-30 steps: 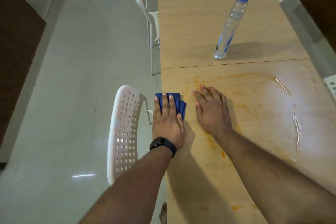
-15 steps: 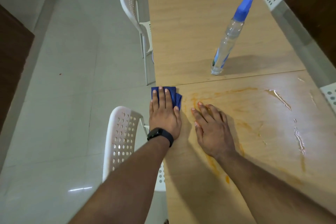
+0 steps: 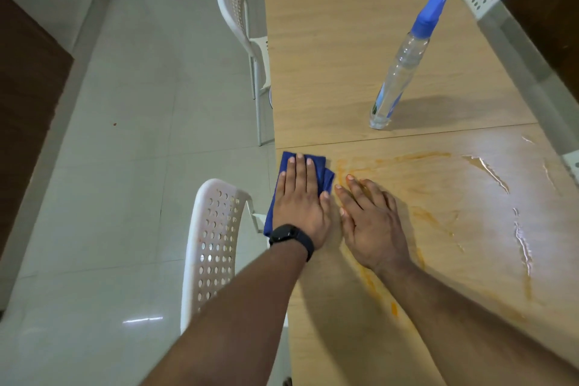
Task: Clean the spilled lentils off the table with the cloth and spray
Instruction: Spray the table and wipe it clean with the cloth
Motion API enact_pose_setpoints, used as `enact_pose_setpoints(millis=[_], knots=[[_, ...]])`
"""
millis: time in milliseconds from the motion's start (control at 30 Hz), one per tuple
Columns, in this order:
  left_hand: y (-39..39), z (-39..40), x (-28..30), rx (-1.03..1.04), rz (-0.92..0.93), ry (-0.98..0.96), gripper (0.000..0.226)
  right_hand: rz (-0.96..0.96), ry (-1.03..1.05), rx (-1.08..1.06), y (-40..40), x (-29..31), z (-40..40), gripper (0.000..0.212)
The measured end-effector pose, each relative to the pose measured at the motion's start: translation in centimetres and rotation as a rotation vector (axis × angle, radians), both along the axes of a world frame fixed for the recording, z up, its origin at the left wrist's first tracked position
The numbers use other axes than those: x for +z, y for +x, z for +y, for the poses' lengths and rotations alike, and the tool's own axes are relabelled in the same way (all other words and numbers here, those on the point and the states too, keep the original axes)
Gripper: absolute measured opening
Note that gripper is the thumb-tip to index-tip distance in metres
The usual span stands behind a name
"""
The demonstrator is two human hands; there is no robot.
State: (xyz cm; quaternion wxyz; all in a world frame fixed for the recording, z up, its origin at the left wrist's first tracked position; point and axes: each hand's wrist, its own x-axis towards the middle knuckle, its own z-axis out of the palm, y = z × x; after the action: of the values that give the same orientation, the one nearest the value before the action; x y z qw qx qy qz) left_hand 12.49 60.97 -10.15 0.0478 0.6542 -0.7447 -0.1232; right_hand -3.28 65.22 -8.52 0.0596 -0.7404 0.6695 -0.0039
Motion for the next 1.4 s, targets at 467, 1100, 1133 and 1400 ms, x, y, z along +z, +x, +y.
enact_pose_setpoints(millis=[467, 1100, 1133, 1400], knots=[[0.8, -3.6, -0.2, -0.034, -0.054, -0.009, 0.071, -0.032, -0.034, -0.025, -0.3, -0.5, -0.1, 0.056], [1.1, 0.0, -0.2, -0.092, -0.058, -0.006, 0.071, -0.020, -0.045, -0.064, 0.2, -0.4, -0.1, 0.058], [1.1, 2.0, 0.0, -0.098, -0.044, 0.002, 0.071, -0.023, -0.041, -0.066, 0.2, -0.2, 0.0, 0.058], [1.6, 2.3, -0.4, -0.108, -0.059, -0.010, 0.072, -0.037, -0.080, -0.052, 0.2, -0.3, 0.0, 0.057]])
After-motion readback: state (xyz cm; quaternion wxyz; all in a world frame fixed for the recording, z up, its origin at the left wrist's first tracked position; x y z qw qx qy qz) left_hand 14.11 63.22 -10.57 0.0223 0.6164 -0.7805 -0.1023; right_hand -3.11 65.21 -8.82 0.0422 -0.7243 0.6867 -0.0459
